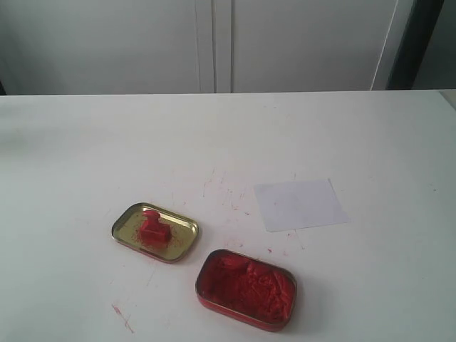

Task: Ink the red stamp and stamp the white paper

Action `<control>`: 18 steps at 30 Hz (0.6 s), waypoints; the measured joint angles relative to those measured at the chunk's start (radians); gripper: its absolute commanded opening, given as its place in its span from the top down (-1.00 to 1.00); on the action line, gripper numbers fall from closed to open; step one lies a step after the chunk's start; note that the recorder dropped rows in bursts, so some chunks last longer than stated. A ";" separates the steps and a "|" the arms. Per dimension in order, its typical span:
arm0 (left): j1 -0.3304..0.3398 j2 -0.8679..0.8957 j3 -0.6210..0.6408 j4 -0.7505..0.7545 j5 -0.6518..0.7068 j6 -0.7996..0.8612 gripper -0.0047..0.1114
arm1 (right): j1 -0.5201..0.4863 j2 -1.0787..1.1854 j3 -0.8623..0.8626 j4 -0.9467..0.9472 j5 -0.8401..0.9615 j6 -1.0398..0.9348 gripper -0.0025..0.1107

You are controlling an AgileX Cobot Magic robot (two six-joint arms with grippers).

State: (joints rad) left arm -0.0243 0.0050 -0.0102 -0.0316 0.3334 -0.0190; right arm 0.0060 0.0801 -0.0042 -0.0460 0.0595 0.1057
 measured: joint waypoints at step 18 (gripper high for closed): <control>0.000 0.000 0.000 0.000 0.000 0.000 0.92 | 0.000 0.000 0.000 0.000 -0.210 0.000 0.96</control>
State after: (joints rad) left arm -0.0243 0.0050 -0.0102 -0.0316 0.3334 -0.0190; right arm 0.0060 0.0801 -0.0042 -0.0460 -0.1502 0.1057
